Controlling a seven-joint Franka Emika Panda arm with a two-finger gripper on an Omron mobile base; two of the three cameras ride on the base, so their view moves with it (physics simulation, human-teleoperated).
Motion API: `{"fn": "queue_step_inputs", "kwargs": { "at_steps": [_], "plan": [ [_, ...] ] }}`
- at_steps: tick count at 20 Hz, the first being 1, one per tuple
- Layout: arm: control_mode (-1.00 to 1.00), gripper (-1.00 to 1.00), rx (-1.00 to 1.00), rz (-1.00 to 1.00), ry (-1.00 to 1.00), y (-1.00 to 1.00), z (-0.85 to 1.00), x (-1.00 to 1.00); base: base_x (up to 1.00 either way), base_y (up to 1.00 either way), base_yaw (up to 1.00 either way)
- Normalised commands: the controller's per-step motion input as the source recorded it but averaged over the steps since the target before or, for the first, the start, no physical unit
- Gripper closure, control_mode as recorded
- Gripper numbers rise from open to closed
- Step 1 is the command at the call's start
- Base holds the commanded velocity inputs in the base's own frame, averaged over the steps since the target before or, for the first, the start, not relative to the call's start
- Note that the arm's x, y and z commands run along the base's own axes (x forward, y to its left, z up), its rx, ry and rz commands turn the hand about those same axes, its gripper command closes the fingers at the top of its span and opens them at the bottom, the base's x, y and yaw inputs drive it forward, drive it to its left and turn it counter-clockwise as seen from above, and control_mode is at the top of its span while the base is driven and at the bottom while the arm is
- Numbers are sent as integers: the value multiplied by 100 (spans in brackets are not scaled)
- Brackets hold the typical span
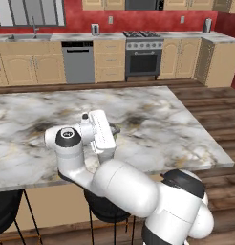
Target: Take a straw from the drawer in front and place it inside the glass cup on the dining counter.
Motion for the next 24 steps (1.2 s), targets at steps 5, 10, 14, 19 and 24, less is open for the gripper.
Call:
{"fn": "queue_step_inputs", "kwargs": {
  "at_steps": [5,10,14,19,24],
  "plan": [
    [-100,100,0,-12,1,-10,-14,1,0,0,0],
    [-100,100,0,-9,0,0,-10,5,0,0,0],
    [-100,100,0,-7,1,0,-10,18,0,0,0],
    [-100,100,1,-4,5,0,-14,27,0,0,0],
    [-100,100,1,-2,7,1,-19,24,0,0,0]
  ]
}}
